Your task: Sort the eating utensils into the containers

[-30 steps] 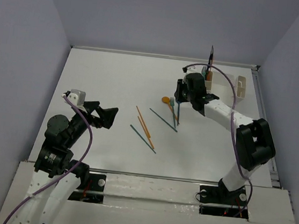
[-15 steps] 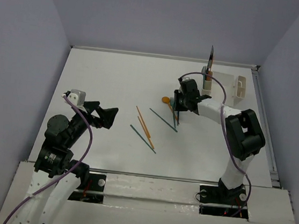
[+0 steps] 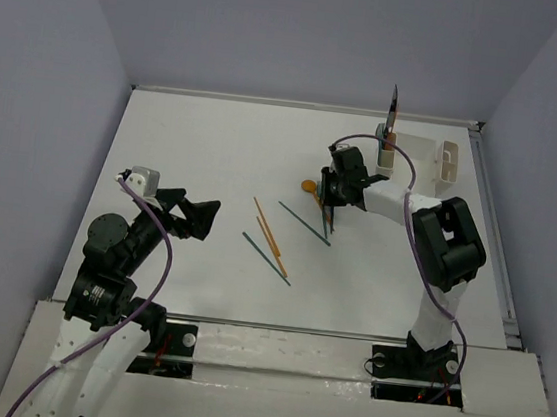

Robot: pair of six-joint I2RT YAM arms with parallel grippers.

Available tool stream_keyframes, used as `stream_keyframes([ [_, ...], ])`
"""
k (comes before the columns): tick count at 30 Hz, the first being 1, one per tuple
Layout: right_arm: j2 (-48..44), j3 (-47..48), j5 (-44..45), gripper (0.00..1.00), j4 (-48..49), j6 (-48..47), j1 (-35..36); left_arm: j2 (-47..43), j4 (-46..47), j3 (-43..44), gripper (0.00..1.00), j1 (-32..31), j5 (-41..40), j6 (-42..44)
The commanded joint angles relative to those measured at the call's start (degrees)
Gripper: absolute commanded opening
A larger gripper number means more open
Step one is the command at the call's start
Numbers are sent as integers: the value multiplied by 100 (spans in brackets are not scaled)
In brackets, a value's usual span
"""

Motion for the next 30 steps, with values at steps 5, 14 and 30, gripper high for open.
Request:
stream_keyframes([
  [5,110,255,263,24,119,45,53,-42,306,-12,99,22,116,8],
  [14,304,360,325,25,-13,54,53,-51,297,-21,99,22,107,-1],
  [30,-599,274,317,0,995,-69,53,-60,297,-21,99,22,98,8],
])
